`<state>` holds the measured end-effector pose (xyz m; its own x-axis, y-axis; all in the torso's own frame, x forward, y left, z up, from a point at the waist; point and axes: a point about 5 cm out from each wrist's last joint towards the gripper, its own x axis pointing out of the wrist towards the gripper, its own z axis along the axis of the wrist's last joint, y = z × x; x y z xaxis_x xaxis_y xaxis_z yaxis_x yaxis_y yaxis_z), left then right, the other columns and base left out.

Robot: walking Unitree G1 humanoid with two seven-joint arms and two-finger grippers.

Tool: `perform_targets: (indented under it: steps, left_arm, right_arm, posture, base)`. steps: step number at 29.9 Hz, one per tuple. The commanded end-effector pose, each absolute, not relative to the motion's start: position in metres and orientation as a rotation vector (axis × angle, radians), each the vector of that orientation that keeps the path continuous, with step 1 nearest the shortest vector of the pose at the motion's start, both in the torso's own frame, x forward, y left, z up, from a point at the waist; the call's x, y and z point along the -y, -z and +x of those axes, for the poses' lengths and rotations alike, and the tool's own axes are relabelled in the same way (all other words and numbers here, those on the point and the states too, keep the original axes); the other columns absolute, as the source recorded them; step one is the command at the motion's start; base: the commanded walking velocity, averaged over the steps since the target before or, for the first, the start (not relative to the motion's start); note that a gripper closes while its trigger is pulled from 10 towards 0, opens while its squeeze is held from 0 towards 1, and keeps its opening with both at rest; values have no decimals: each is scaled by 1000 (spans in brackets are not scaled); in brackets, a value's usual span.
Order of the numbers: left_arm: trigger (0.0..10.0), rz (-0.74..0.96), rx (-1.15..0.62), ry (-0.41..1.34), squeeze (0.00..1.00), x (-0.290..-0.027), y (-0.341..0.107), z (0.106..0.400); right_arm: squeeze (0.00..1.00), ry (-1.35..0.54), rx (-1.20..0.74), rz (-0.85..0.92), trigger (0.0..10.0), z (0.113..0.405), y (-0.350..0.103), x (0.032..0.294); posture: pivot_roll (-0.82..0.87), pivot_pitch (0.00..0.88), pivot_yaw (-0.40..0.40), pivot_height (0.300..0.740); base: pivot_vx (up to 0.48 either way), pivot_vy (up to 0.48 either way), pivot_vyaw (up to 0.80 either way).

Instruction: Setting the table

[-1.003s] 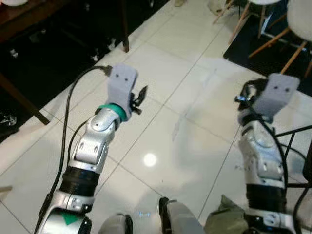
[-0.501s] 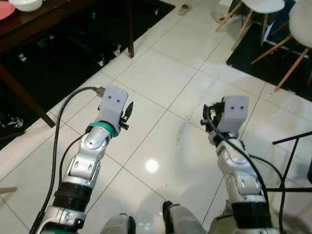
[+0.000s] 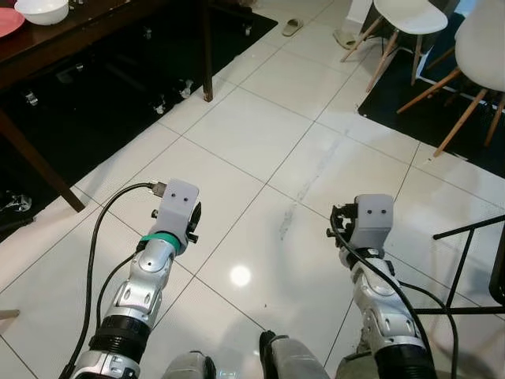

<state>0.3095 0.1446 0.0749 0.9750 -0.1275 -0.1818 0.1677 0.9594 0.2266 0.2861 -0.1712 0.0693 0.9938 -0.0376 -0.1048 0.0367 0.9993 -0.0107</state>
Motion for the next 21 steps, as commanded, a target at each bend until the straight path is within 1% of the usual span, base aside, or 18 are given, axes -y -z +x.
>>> perform_targets:
  steps: [1,6,8,12,13,16,17,18,19,20,21]
  left_arm:
    - [10000,245,-185,148,0,-145,-68,307]
    - [10000,247,-163,147,0,-147,-71,309]
    - [10000,250,-152,141,0,-151,-69,307]
    - [10000,280,-155,134,0,-158,-66,304]
    - [10000,302,-160,146,0,-158,-62,302]
    - [10000,300,-175,162,0,-155,-58,299]
    - [10000,302,-195,185,0,-152,-51,296]
    - [10000,302,-195,185,0,-152,-51,296]
    - [10000,315,-243,219,0,-148,-38,291]
    - [10000,315,-243,219,0,-148,-38,291]
    - [10000,338,-298,240,0,-149,-24,286]
  right_arm:
    - [0,44,-111,4,10000,282,-66,171]
    - [0,-4,-135,10,10000,277,-55,161]
    - [0,-20,-136,9,10000,274,-48,155]
    - [0,-51,-157,-4,10000,274,-41,152]
    - [0,-61,-191,-25,10000,272,-33,156]
    - [0,-62,-224,-43,10000,269,-25,161]
    - [0,-51,-262,-60,10000,266,-16,166]
    - [0,-51,-262,-60,10000,266,-16,166]
    - [0,-5,-315,-54,10000,261,-5,176]
    - [0,-5,-315,-54,10000,261,-5,176]
    - [0,51,-364,-44,10000,255,5,187]
  posture:
    - [-54,15,30,740]
    - [-33,13,23,740]
    - [-28,12,16,740]
    - [-4,21,-8,740]
    - [9,0,-1,740]
    - [6,0,-6,740]
    - [-13,0,6,740]
    - [-13,0,6,740]
    - [-31,0,22,740]
    - [-31,0,22,740]
    - [-34,0,39,740]
  base:
    - [0,0,0]
    - [0,0,0]
    - [0,0,0]
    - [0,0,0]
    - [0,0,0]
    - [0,0,0]
    - [0,0,0]
    - [0,0,0]
    - [0,0,0]
    - [0,0,0]
    - [0,0,0]
